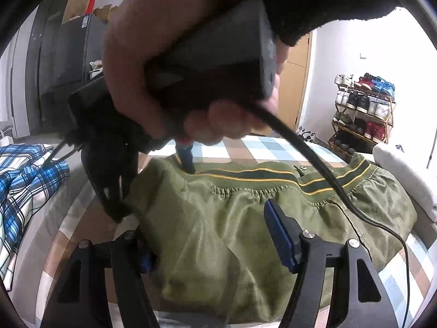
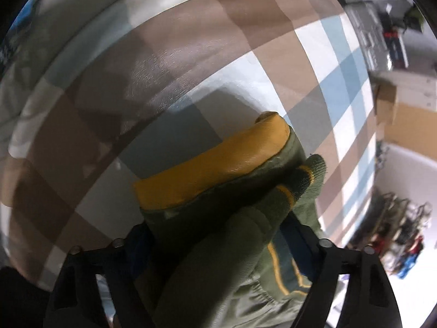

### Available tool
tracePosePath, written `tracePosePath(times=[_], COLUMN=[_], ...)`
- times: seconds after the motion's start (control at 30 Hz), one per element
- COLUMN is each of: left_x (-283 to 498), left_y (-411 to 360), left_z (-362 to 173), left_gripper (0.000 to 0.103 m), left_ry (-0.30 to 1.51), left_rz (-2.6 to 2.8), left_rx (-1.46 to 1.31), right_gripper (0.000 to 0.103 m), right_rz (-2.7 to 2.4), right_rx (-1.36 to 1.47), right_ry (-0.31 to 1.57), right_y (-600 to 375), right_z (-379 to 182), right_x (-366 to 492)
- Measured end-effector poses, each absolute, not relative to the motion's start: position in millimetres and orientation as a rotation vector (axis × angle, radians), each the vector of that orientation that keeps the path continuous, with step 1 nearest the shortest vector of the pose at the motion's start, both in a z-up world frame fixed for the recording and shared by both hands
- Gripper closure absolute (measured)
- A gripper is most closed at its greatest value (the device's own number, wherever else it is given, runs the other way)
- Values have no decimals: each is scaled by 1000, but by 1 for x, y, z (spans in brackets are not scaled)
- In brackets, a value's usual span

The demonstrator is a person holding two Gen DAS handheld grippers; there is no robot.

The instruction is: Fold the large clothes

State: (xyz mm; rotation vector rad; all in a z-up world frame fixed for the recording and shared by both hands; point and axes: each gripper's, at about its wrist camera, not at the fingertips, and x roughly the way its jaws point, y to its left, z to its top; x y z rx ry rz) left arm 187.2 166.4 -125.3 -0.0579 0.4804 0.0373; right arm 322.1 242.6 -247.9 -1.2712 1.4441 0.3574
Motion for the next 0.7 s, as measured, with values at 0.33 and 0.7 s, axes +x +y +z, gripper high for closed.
tracePosePath(times=[0.33, 0.7], left_x=[158, 168], left_y=[199, 253], left_z=[-112, -136], left_gripper=[79, 19], left_ry=[487, 636], left_rz=[50, 33], left_rx=[-89, -634], right_gripper=[72, 82], right_rz=[548, 666], right_rx=[-1123, -740], right_ry=[1373, 1321], right_y=[234, 182], right_z=[-199, -143], right_x=[304, 331])
